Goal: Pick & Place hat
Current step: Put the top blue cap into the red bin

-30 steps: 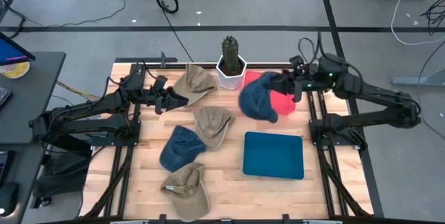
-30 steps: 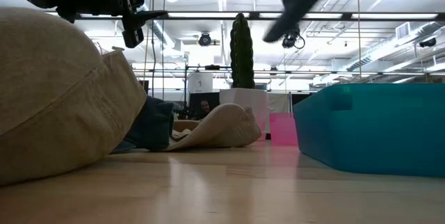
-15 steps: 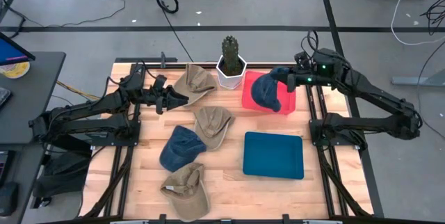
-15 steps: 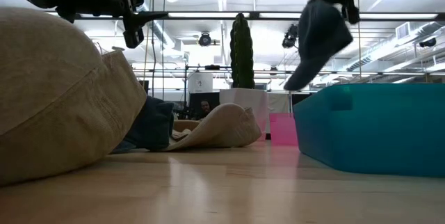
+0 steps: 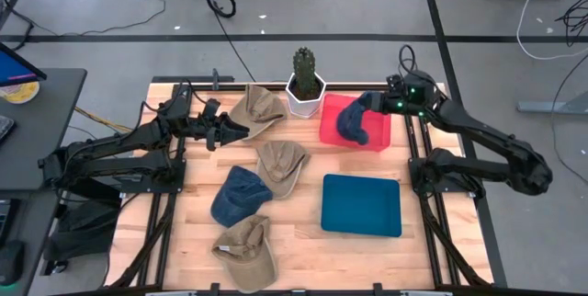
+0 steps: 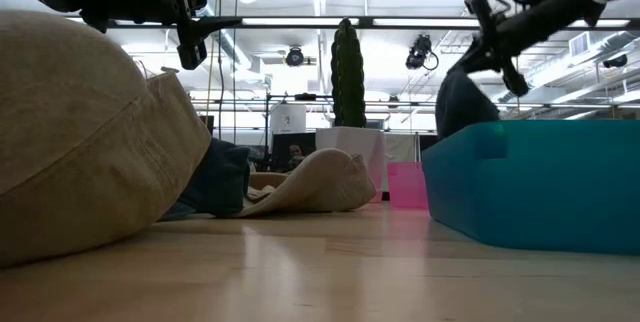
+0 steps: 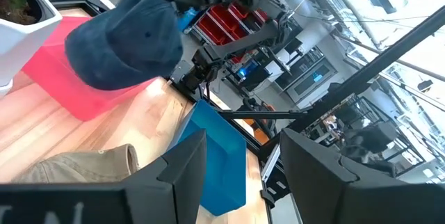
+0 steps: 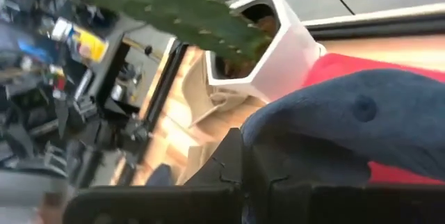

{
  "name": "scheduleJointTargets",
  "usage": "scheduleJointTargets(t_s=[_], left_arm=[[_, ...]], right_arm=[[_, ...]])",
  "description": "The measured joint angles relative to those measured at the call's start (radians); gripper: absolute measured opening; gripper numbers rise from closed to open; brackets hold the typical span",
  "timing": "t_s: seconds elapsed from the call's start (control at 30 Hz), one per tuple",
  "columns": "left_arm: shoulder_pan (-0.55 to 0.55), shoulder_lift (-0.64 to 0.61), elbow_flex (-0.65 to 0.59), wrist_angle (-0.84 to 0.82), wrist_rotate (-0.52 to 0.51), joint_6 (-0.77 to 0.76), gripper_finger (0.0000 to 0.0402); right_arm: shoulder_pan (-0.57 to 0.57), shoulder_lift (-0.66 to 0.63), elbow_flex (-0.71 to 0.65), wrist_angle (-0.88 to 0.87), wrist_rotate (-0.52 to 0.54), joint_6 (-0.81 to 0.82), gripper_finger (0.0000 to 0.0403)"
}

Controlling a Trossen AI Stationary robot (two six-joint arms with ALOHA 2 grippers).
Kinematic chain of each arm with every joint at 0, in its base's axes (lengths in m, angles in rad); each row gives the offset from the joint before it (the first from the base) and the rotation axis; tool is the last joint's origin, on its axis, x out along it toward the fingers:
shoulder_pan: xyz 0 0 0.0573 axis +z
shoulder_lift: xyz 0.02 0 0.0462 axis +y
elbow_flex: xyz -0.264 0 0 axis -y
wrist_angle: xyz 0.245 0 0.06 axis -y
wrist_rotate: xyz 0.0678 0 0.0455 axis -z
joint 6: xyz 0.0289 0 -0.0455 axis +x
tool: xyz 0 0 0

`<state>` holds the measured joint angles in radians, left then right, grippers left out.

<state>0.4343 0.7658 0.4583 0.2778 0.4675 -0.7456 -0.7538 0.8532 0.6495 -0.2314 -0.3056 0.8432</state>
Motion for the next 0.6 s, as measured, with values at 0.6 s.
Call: scheduleJointTargets(t_s=[0.6], left_arm=[[0.000,0.000,0.000,-0.002,-0.004,0.000,0.0188]], right_arm=[[-0.157,0.000,-0.221,0.139,-0.017,0.073,0.0000]])
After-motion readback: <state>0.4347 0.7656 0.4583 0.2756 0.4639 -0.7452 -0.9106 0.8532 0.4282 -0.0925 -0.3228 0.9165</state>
